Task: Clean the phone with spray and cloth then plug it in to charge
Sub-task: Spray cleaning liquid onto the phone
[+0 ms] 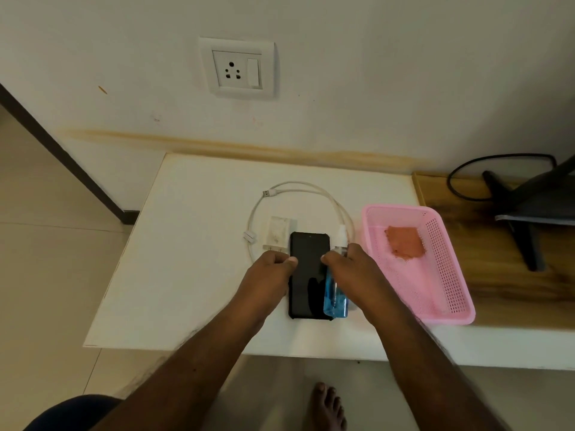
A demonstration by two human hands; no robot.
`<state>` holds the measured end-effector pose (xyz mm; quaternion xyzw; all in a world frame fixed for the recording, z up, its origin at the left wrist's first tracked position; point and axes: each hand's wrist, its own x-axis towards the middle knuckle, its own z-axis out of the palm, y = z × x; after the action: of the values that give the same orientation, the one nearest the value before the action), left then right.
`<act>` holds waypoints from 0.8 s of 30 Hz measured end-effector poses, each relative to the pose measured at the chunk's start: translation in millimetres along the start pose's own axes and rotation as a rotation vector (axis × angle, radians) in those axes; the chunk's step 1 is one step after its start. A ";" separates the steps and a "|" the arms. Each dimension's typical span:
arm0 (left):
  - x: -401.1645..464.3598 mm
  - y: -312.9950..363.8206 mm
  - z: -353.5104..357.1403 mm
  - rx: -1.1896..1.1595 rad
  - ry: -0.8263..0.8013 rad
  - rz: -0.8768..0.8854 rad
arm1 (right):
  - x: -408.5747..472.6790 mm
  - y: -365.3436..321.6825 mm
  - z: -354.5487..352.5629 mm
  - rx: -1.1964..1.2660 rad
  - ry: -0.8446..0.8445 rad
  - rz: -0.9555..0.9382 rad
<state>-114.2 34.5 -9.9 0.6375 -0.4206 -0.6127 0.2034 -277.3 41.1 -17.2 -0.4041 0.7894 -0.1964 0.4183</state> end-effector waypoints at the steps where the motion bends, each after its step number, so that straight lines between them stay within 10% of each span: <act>1: 0.2 -0.7 0.6 -0.021 0.005 -0.002 | 0.6 0.5 -1.1 0.029 -0.001 0.003; 14: 2.7 -5.4 -3.6 -0.244 0.123 0.068 | -1.6 -3.0 -3.9 0.371 -0.036 0.012; 24: -12.1 13.5 -10.3 -0.557 -0.138 0.064 | -15.5 -17.4 -2.3 0.603 -0.022 -0.167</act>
<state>-107.0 33.9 9.7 0.5002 -0.2690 -0.7398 0.3608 -265.9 43.1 3.1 -0.3274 0.6552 -0.4510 0.5100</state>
